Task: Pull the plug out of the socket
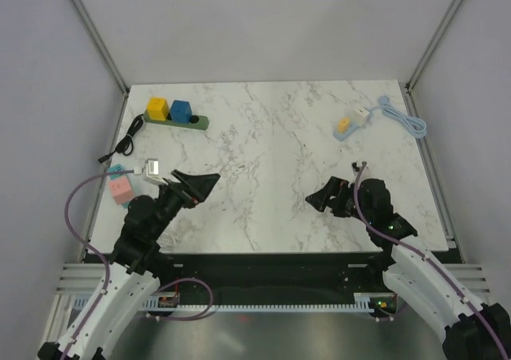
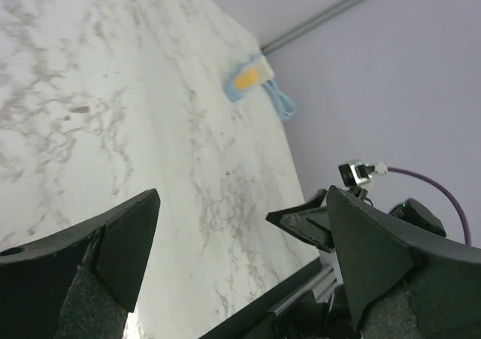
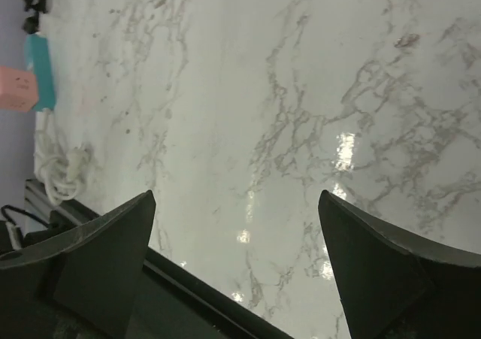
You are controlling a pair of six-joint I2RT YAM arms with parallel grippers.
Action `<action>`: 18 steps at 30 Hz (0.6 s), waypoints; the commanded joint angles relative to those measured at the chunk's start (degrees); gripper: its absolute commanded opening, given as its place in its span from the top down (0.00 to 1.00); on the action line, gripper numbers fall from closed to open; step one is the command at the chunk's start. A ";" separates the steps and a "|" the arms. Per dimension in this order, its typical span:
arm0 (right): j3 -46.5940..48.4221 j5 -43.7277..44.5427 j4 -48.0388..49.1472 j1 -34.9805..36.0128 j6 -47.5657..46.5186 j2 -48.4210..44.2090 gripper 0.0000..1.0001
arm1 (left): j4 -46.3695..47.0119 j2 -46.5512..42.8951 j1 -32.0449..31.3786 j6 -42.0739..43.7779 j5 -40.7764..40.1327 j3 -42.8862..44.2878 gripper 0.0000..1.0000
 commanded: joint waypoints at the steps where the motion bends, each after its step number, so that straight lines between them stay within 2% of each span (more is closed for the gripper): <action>1: 5.50 9.43 -3.50 -0.09 -5.26 7.04 0.02 | -20.10 8.46 0.30 -1.55 -13.08 12.33 0.00; 3: 9.97 9.70 -5.07 -0.10 -6.58 12.12 0.02 | -25.99 14.27 0.30 3.34 -13.80 19.54 0.00; 4: 11.82 7.87 -4.56 -0.09 -7.19 13.81 0.02 | -26.02 15.76 0.30 7.37 -9.97 21.48 0.00; 5: 12.18 5.16 -3.25 -0.09 -9.37 15.48 0.02 | -26.11 18.21 0.39 16.55 -7.49 25.15 0.00; 6: 12.36 2.69 0.42 -0.09 -9.92 19.06 0.02 | -27.24 19.02 0.39 20.56 -1.90 26.84 0.00; 7: 12.97 -1.34 2.19 -0.09 -9.75 20.93 0.02 | -28.30 19.81 0.39 23.12 -1.75 28.25 0.00; 9: 13.33 -4.96 9.19 0.34 -7.47 26.53 0.02 | -31.11 20.17 0.39 20.26 -9.17 30.55 0.00; 12: 14.38 -8.67 19.05 3.67 -5.01 32.97 0.02 | -34.28 19.21 0.39 19.98 -14.56 31.69 0.00; 18: 27.36 -5.16 22.06 15.00 -7.11 46.15 0.02 | -49.29 25.95 0.65 19.54 -26.86 39.68 0.00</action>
